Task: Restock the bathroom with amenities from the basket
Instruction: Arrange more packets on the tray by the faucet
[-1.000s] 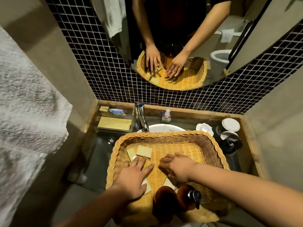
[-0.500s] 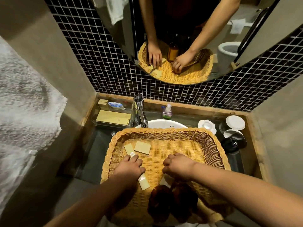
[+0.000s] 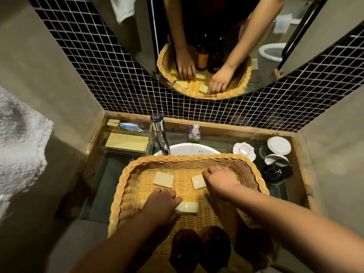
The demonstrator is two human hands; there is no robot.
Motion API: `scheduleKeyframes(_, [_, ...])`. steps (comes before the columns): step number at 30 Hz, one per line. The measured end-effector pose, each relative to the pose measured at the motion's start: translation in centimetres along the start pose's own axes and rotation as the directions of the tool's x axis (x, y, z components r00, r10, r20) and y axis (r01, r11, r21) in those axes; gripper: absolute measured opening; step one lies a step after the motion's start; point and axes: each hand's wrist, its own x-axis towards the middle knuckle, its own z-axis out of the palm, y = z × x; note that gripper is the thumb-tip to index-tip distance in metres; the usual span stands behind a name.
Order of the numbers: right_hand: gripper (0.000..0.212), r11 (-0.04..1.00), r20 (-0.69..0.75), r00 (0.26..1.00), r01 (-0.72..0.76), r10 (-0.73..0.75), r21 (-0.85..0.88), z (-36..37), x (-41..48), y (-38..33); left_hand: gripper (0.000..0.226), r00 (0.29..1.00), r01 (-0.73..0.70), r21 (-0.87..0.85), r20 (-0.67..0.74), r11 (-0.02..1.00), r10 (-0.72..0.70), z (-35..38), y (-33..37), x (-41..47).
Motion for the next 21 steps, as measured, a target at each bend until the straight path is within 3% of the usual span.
scheduleKeyframes(5, [0.068, 0.997, 0.039, 0.998, -0.044, 0.041, 0.068, 0.6, 0.1, 0.5, 0.049, 0.977, 0.119, -0.05, -0.174, 0.992, -0.126, -0.5, -1.4, 1.5])
scheduleKeyframes(9, [0.077, 0.993, -0.034, 0.997, 0.069, -0.066, 0.095, 1.4, -0.3, -0.2, 0.078, 0.976, 0.216, -0.031, -0.028, 0.976, -0.217, -0.7, -3.1, 2.4])
scheduleKeyframes(12, [0.076, 0.985, -0.084, 0.981, 0.173, -0.174, -0.012, 2.3, -0.1, -0.6, 0.09, 0.979, 0.199, -0.016, -0.036, 0.98, -0.2, -0.4, -3.5, 2.5])
scheduleKeyframes(15, [0.067, 0.982, -0.1, 0.977, 0.188, -0.189, -0.017, 3.0, -0.1, -1.0, 0.086, 0.977, 0.195, 0.025, -0.093, 0.981, -0.192, -0.3, -3.3, 2.6])
scheduleKeyframes(21, [0.072, 0.98, -0.099, 0.976, 0.198, -0.195, 0.018, 3.5, -0.3, -1.3, 0.07, 0.97, 0.218, -0.06, -0.096, 0.974, -0.223, 0.0, -2.6, 3.1])
